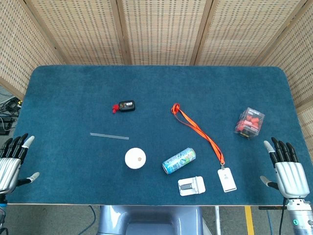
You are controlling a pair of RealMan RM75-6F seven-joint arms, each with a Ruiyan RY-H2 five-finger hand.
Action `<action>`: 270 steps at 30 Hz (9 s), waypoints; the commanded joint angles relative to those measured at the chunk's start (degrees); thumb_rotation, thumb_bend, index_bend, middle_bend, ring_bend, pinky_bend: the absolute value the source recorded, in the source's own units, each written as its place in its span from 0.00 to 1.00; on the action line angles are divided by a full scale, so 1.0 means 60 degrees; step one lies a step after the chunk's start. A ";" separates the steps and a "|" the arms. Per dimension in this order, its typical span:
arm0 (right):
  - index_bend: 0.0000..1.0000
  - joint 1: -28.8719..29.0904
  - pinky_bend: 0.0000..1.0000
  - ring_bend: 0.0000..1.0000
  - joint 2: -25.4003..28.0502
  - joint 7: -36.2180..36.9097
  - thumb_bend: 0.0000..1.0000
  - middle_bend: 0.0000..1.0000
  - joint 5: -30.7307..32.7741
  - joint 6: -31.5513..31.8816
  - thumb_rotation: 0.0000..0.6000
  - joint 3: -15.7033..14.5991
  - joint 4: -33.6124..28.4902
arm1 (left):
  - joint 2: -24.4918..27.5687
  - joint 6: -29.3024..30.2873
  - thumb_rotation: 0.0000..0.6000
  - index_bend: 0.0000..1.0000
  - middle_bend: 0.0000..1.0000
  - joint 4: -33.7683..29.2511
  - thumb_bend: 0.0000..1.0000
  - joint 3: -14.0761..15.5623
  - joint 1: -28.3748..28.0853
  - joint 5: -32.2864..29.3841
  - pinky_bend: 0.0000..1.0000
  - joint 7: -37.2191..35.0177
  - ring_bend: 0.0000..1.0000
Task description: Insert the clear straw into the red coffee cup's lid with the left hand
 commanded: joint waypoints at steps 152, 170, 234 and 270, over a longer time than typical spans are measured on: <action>0.09 0.0022 0.00 0.00 0.0111 0.1869 0.06 0.00 0.0301 -0.0021 1.00 0.0281 0.0556 | -0.5452 -0.5783 1.00 0.58 0.00 0.4052 0.42 -0.1015 -0.7966 -0.8957 0.00 0.5994 0.00; 0.10 0.0020 0.00 0.00 0.0105 0.1807 0.06 0.00 0.0287 -0.0003 1.00 0.0278 0.0540 | -0.2143 -0.4937 1.00 0.61 0.00 -0.0574 0.42 -0.2704 -0.6156 -0.5799 0.00 0.0216 0.00; 0.10 -0.0034 0.00 0.00 0.0227 0.1919 0.06 0.00 0.0311 0.0090 1.00 0.0325 0.0408 | -0.3438 -0.5633 1.00 0.66 0.00 -0.1991 0.42 -0.2234 -0.5790 -0.3313 0.00 -0.4914 0.00; 0.10 -0.0007 0.00 0.00 0.0164 0.1786 0.06 0.00 0.0287 0.0043 1.00 0.0297 0.0421 | -0.3656 -0.6298 1.00 0.00 0.00 -0.0600 0.19 -0.1687 -0.5752 -0.2281 0.00 -0.6334 0.00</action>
